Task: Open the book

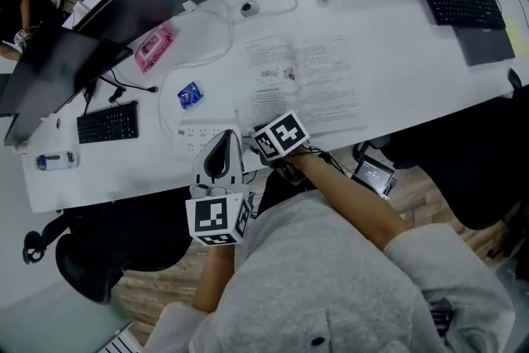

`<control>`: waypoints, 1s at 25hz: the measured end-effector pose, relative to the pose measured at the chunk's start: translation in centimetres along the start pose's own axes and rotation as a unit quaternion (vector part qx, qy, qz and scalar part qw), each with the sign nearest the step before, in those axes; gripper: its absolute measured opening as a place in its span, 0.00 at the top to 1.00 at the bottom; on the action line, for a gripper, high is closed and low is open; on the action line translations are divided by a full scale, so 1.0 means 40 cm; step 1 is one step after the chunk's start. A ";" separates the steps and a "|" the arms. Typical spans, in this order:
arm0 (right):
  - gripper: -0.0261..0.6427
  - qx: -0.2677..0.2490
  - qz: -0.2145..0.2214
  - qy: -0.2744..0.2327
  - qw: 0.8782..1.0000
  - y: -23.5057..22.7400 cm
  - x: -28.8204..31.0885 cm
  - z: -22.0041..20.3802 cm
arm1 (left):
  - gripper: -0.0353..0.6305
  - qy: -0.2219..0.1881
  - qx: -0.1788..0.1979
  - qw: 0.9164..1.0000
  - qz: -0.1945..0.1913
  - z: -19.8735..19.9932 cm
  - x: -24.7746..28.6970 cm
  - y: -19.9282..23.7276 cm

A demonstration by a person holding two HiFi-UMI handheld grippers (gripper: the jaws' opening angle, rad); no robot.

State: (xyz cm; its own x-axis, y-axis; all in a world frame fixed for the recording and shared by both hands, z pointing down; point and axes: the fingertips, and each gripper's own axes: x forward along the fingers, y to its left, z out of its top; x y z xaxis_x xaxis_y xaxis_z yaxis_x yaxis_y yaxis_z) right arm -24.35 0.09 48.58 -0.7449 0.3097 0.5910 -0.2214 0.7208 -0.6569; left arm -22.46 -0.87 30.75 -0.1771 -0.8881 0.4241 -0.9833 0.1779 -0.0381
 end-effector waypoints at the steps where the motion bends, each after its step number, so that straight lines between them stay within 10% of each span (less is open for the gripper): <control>1: 0.70 0.013 0.010 -0.005 1.000 0.004 -0.004 0.001 | 0.93 0.001 0.002 1.000 -0.003 0.001 0.006 -0.005; 17: 0.69 0.019 0.056 -0.097 0.994 0.040 -0.162 0.050 | 0.93 -0.008 0.013 0.999 -0.050 0.038 0.092 -0.057; 25: 0.71 -0.011 0.028 -0.247 0.969 -0.014 -0.439 0.125 | 0.93 -0.031 0.031 0.994 -0.101 0.081 0.134 -0.152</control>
State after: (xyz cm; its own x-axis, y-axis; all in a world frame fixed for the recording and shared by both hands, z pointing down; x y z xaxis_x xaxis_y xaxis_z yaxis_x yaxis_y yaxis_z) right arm -14.30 -8.87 36.21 -0.9670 0.0188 0.2541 -0.1614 0.7266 -0.6678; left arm -17.57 -8.07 30.32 0.0236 -0.9282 0.3715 -0.9994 -0.0314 -0.0148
